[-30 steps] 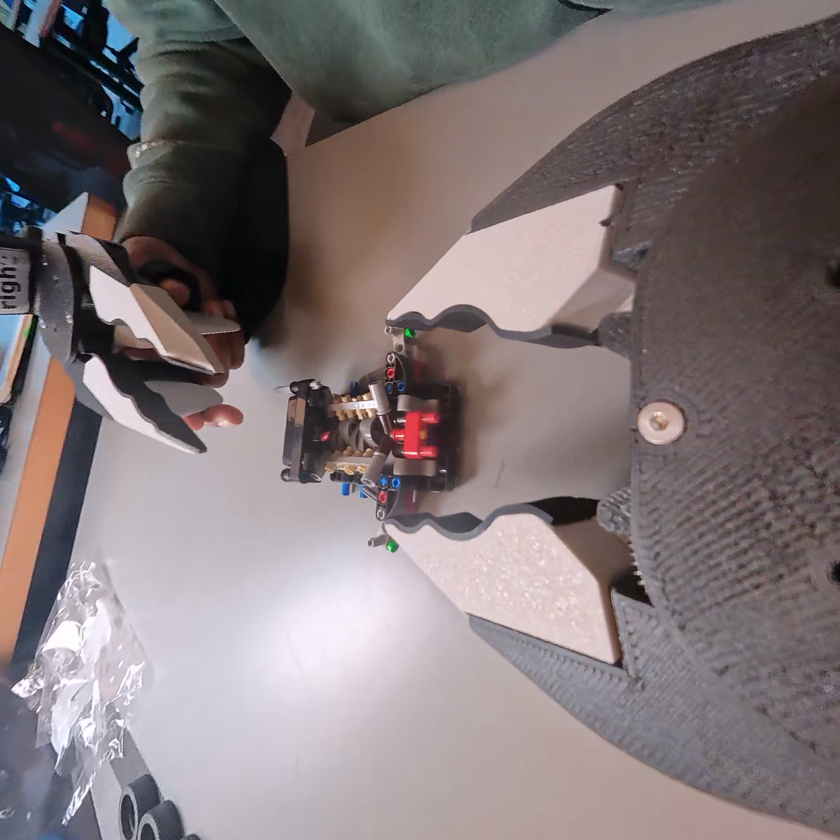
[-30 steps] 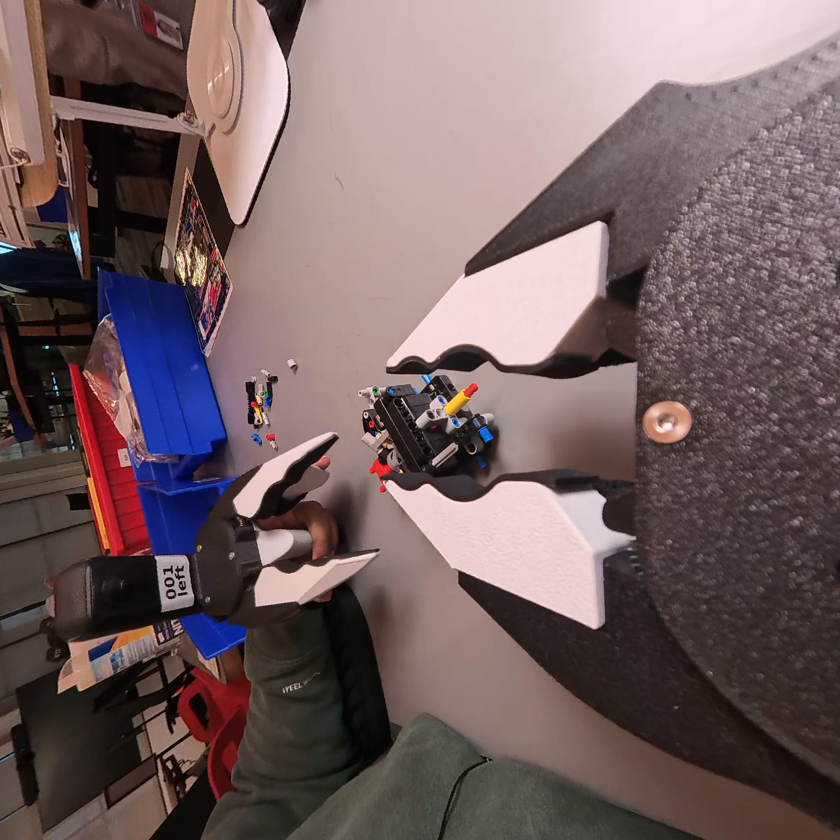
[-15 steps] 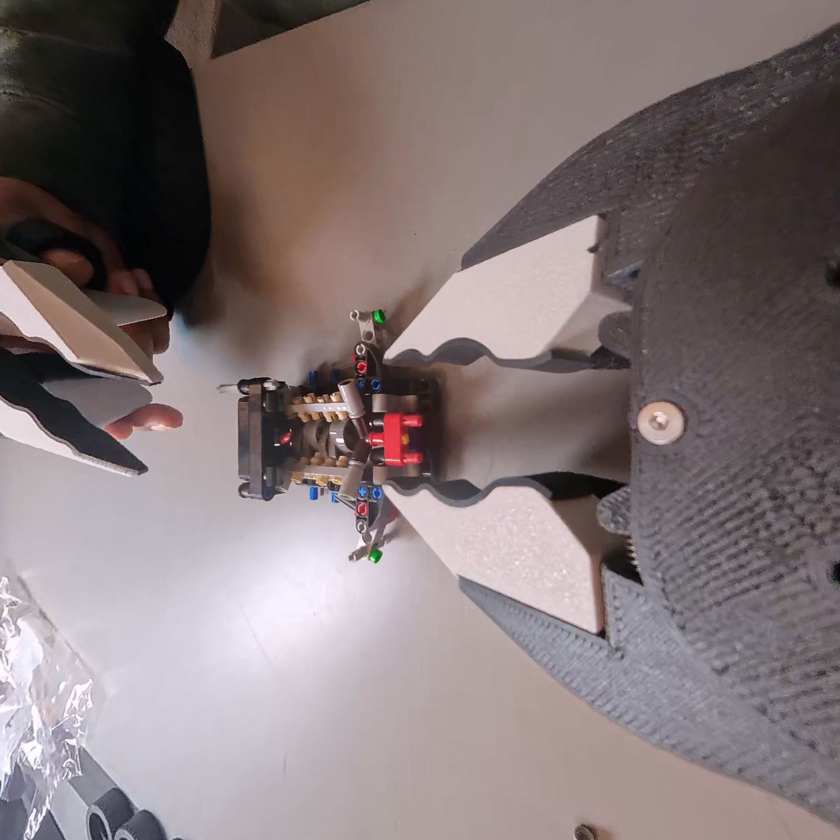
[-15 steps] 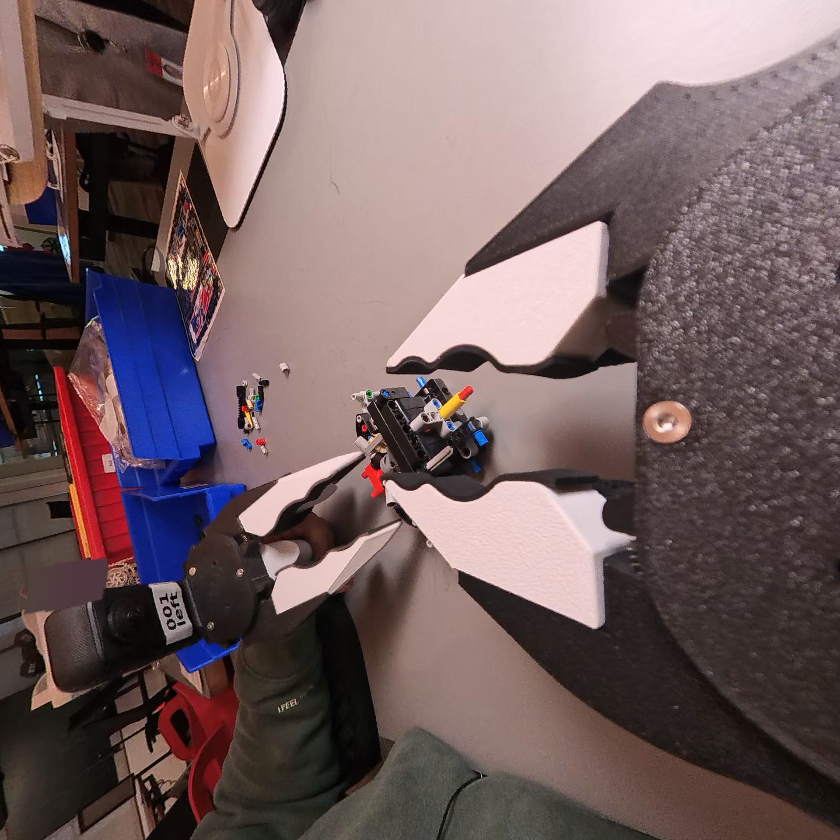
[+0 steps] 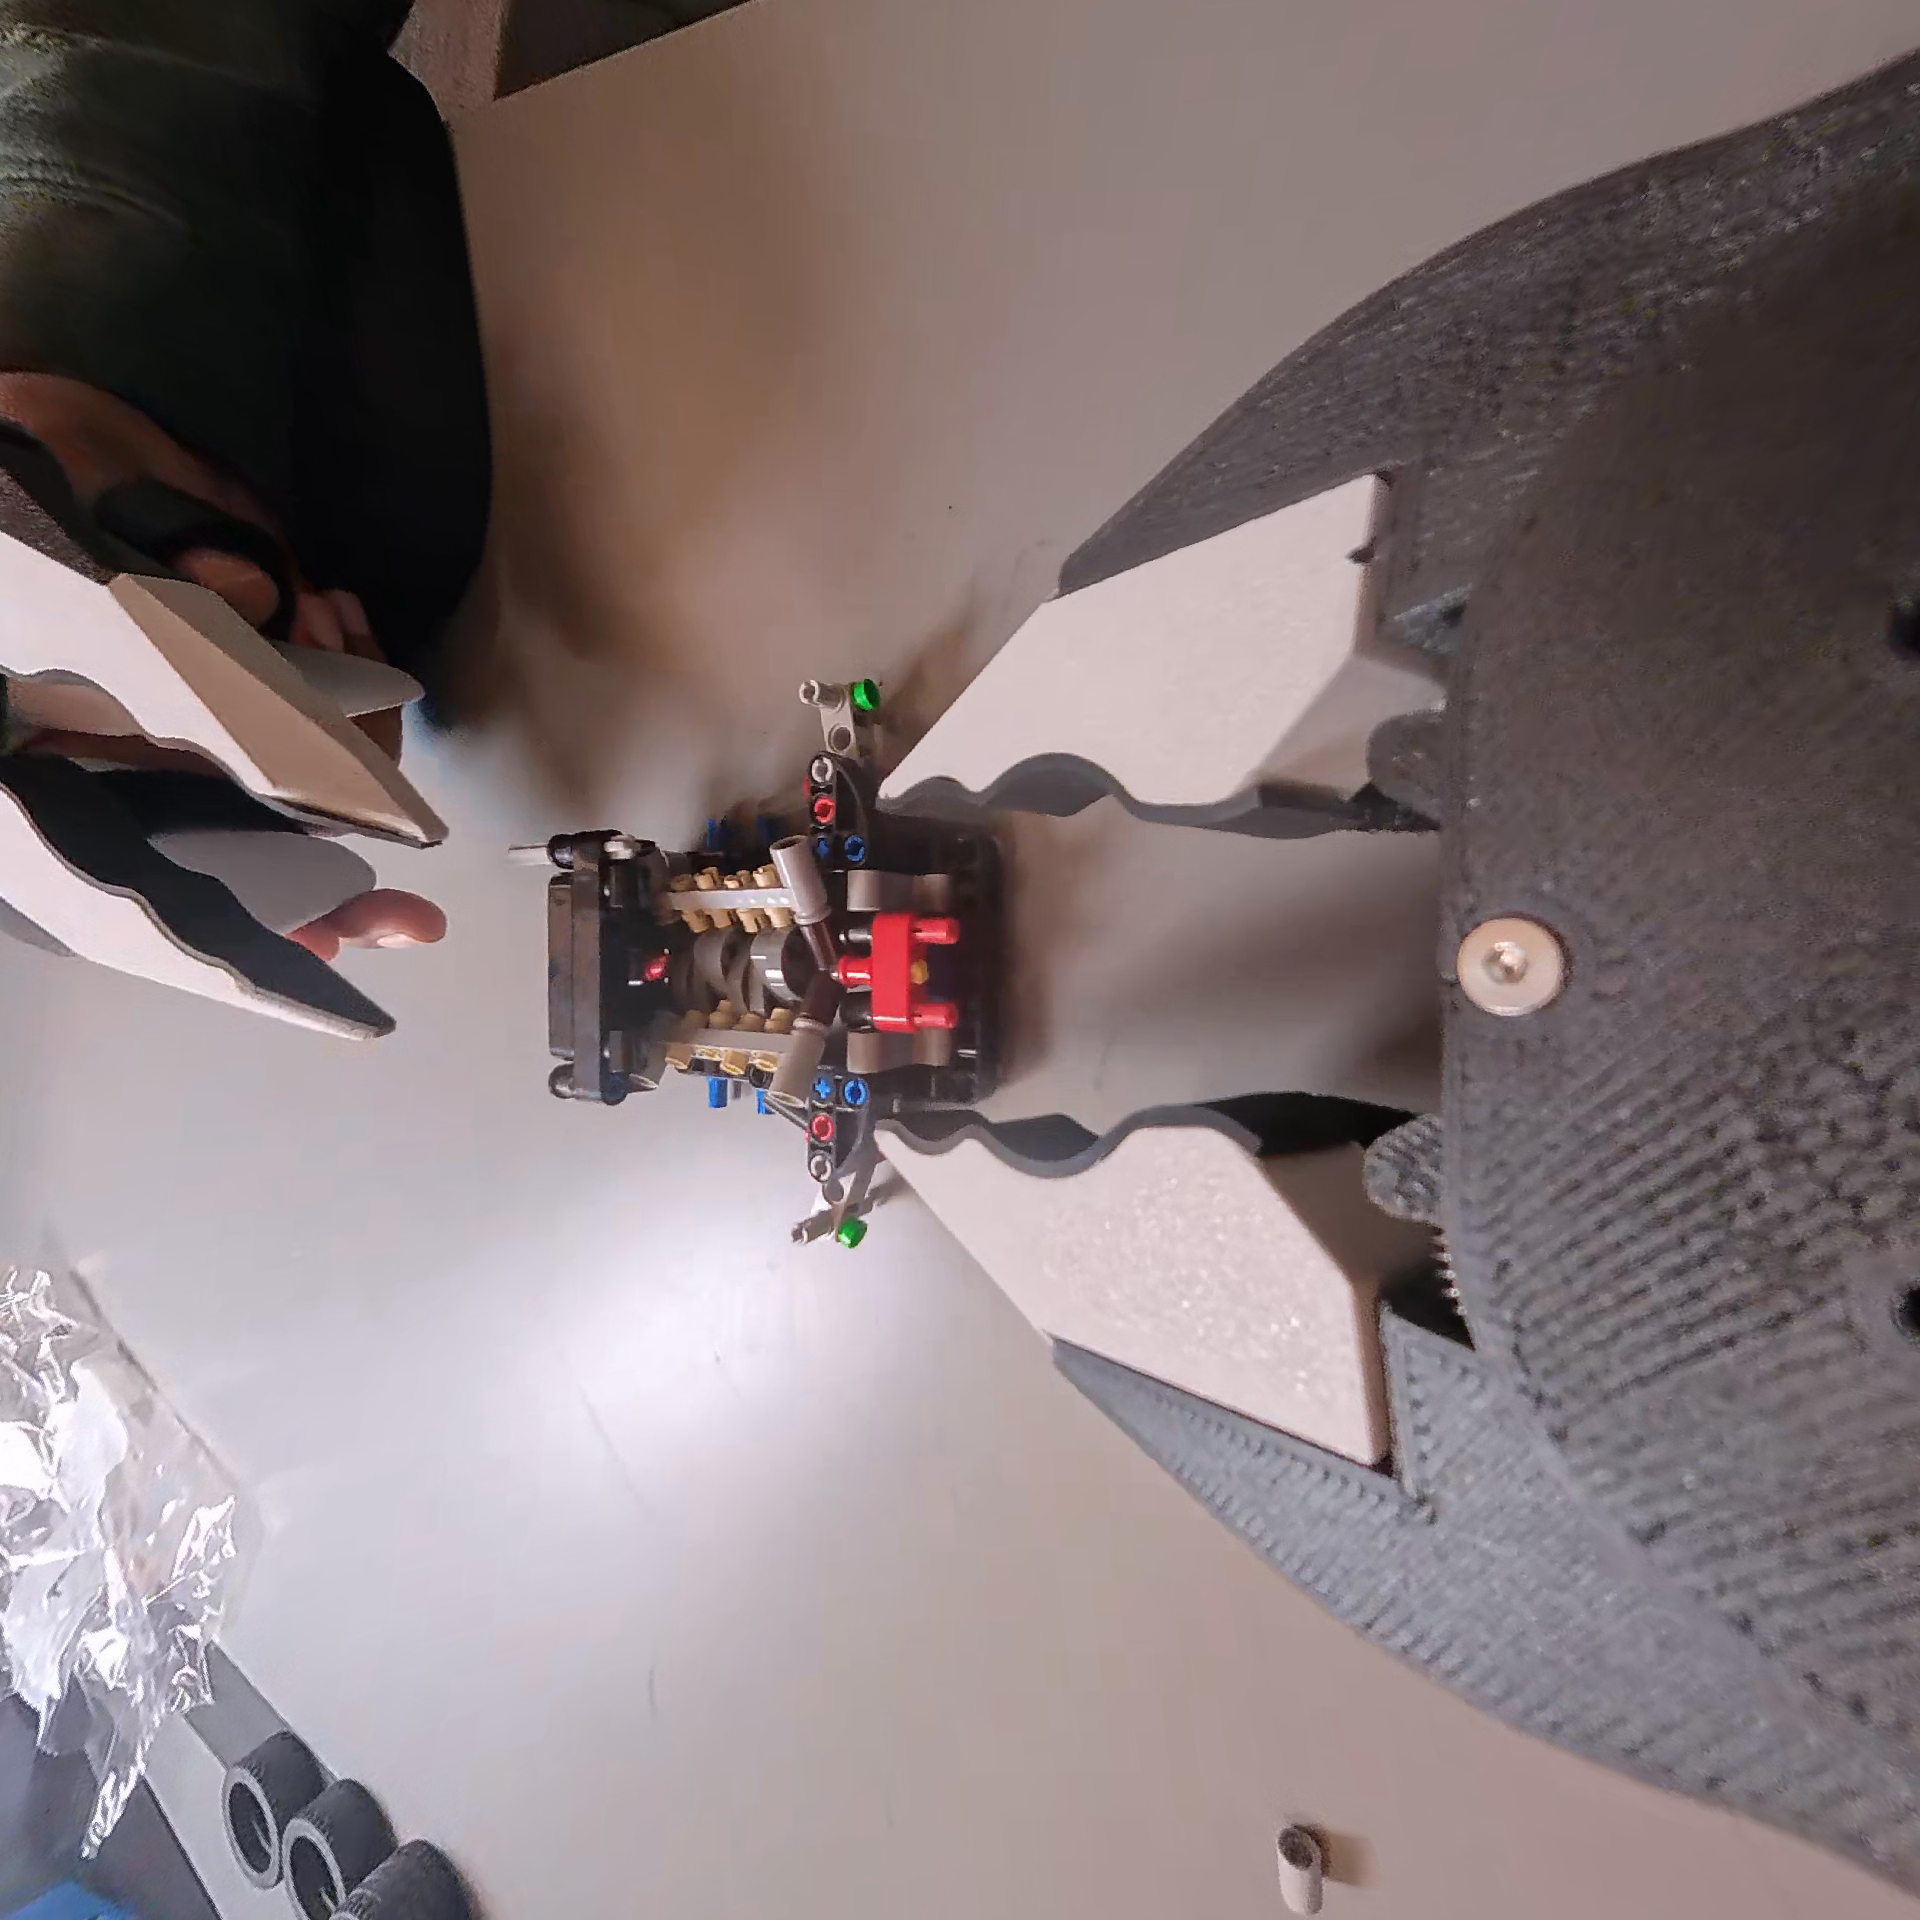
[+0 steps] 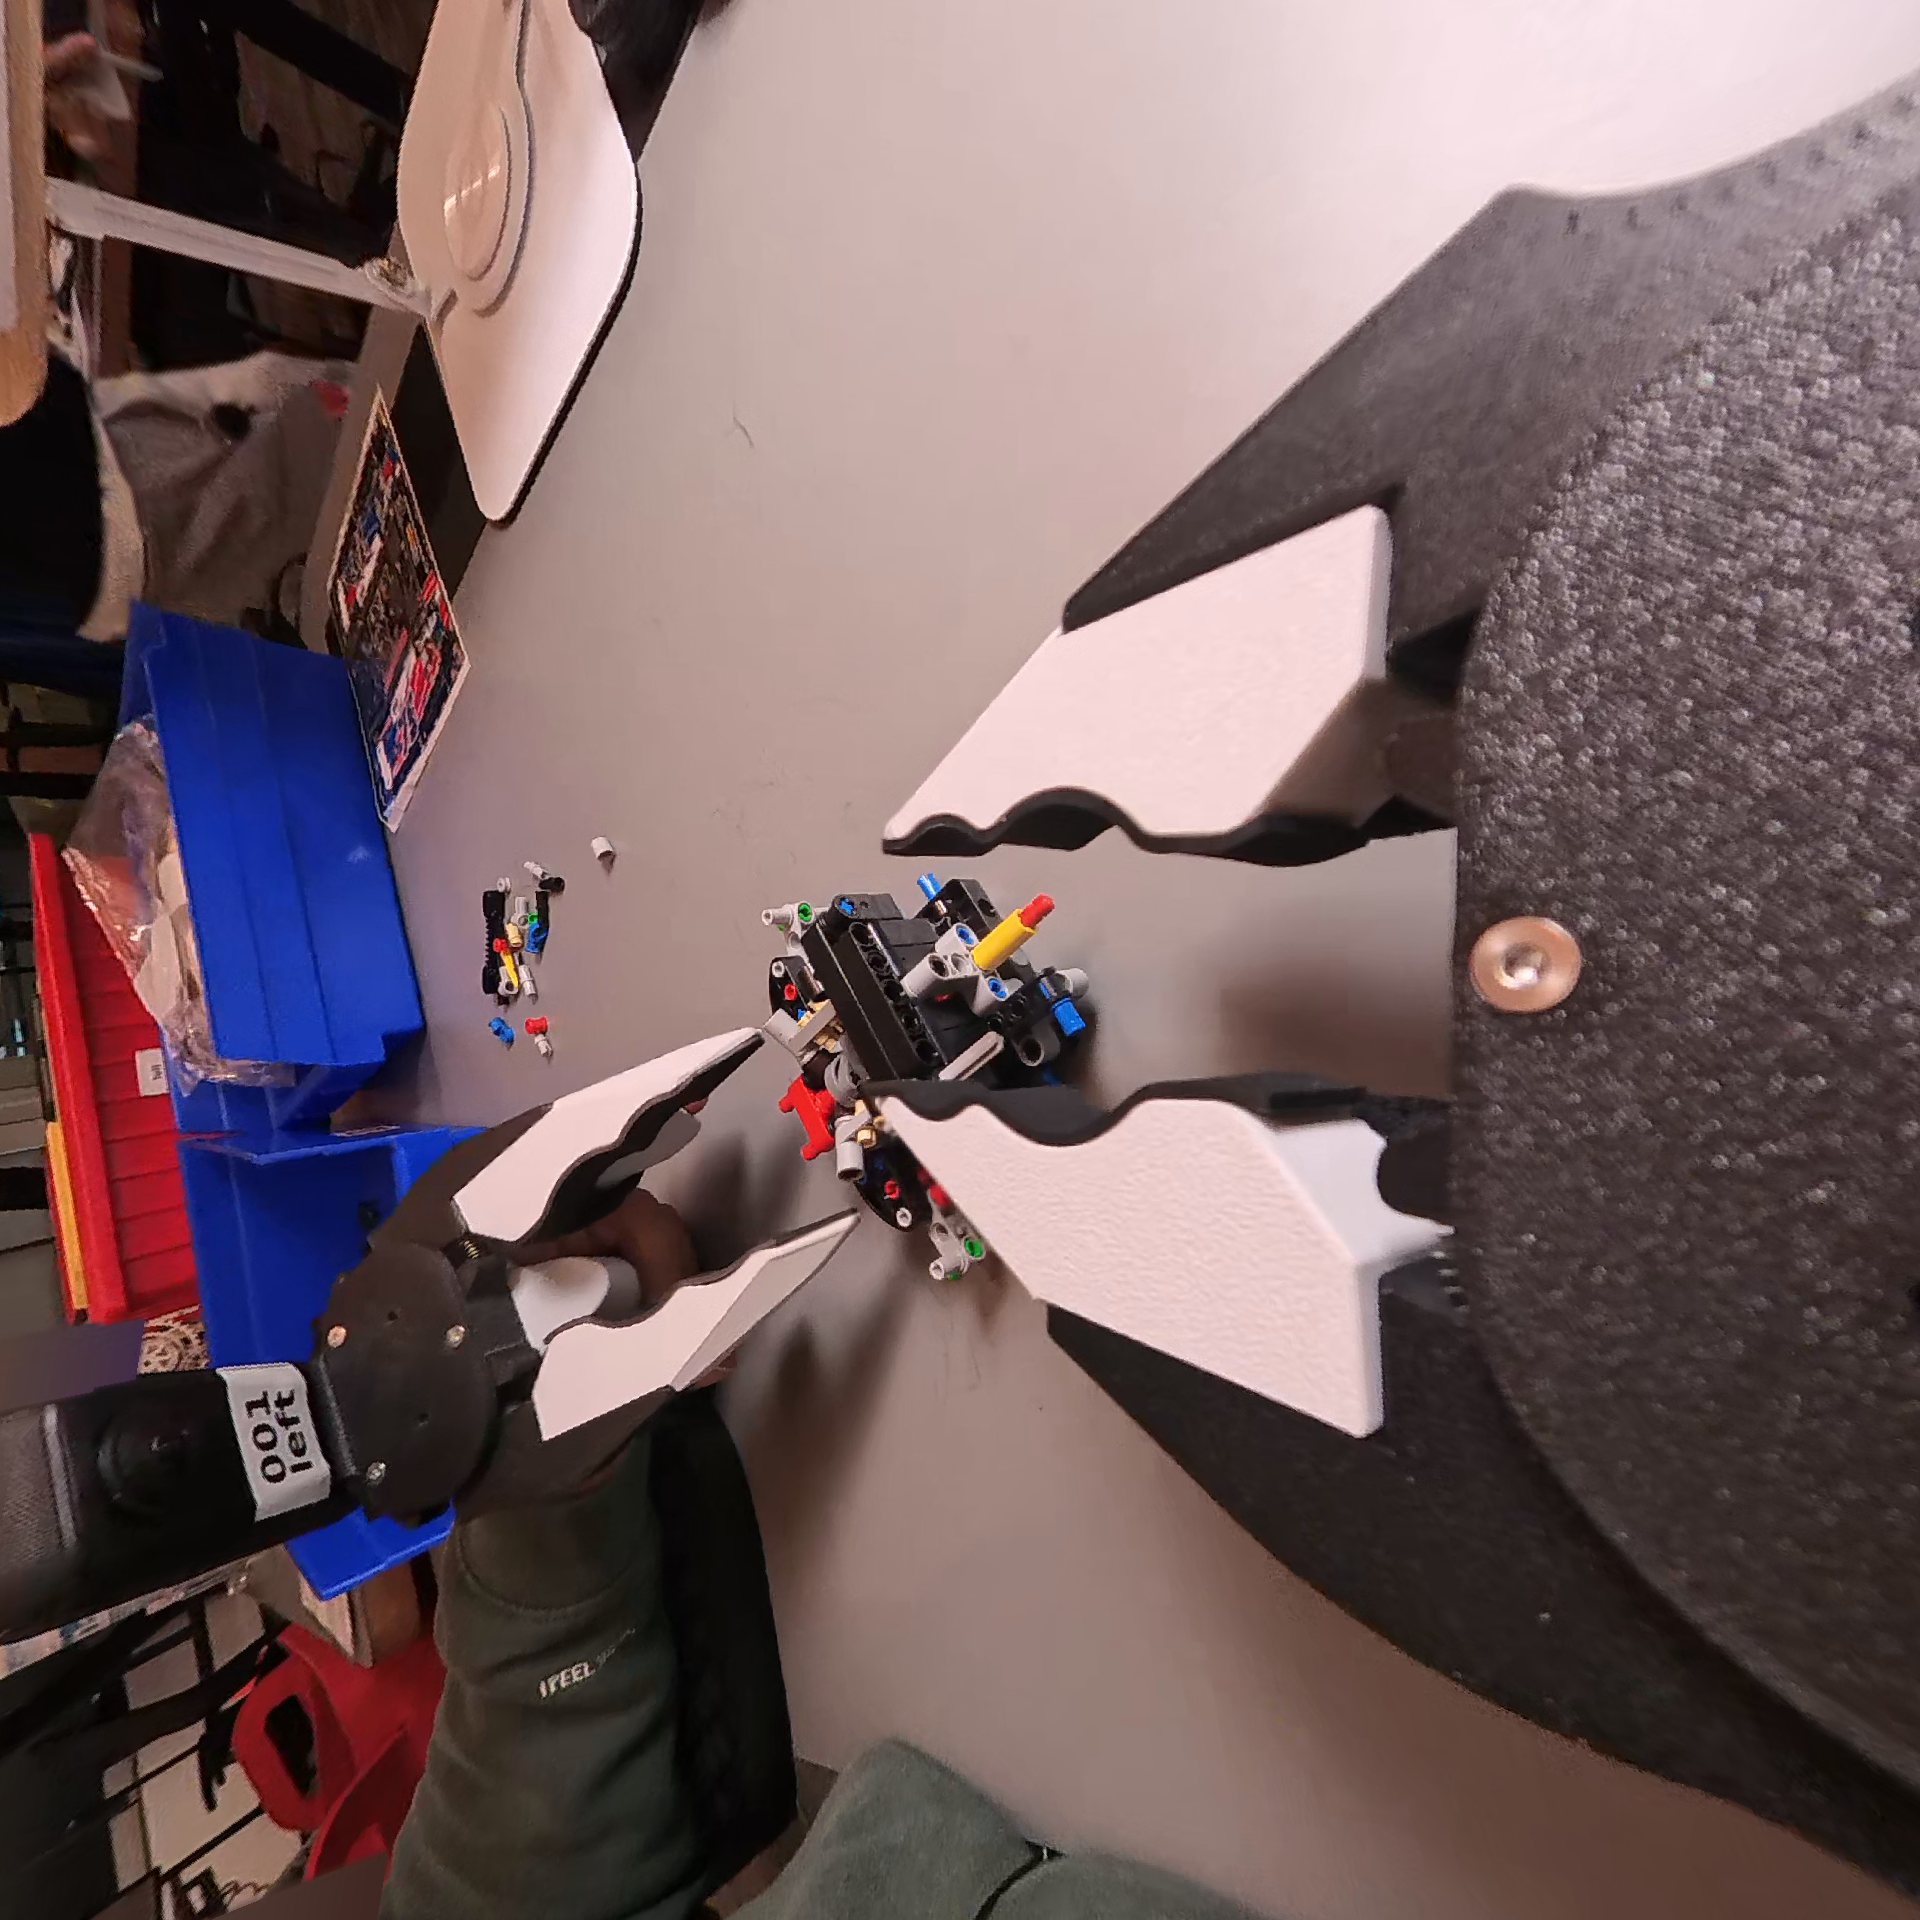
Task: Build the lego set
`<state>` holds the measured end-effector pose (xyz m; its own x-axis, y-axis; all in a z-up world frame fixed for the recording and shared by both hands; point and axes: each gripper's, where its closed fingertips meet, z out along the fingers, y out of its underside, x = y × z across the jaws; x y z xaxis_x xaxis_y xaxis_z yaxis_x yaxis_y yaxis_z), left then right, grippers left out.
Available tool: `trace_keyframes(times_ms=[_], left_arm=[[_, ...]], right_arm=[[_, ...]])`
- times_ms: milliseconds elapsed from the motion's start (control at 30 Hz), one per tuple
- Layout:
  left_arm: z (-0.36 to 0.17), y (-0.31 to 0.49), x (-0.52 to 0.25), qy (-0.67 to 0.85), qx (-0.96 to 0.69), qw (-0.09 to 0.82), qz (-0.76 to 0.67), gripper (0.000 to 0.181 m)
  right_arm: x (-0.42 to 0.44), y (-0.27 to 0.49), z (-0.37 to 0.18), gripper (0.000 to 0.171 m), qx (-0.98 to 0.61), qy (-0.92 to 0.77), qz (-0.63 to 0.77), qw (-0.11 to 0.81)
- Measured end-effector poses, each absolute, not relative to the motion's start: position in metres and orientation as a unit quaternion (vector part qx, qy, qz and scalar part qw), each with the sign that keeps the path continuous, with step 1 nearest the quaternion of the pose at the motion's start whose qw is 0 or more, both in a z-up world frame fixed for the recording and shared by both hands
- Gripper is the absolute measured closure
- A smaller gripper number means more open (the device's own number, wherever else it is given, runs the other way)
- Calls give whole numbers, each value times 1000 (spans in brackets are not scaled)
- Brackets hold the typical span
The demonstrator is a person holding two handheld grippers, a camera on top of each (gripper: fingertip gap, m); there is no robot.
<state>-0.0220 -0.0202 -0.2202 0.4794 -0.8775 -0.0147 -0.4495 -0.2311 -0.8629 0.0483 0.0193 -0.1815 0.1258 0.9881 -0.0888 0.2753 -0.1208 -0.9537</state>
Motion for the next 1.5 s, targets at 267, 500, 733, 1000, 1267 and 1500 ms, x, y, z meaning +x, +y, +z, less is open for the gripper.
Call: trace_keyframes(times_ms=[267,500,733,1000,1267,1500], left_arm=[[-226,-20,-21,457,-749,421,-230,123],[-232,-19,-21,468,-753,413,-210,131],[-234,-20,-19,476,-750,409,-209,147],[-233,-20,-20,476,-750,409,-209,147],[-233,-20,-21,474,-751,407,-214,150],[-228,-20,-22,464,-749,414,-231,156]], right_arm=[[46,12,-192,135,-609,-552,387,418],[51,4,-201,147,-585,-607,345,412],[48,-1,-212,163,-572,-637,320,405],[47,-2,-212,168,-565,-641,316,412],[46,-2,-208,168,-564,-633,325,419],[44,-5,-195,169,-554,-617,354,432]])
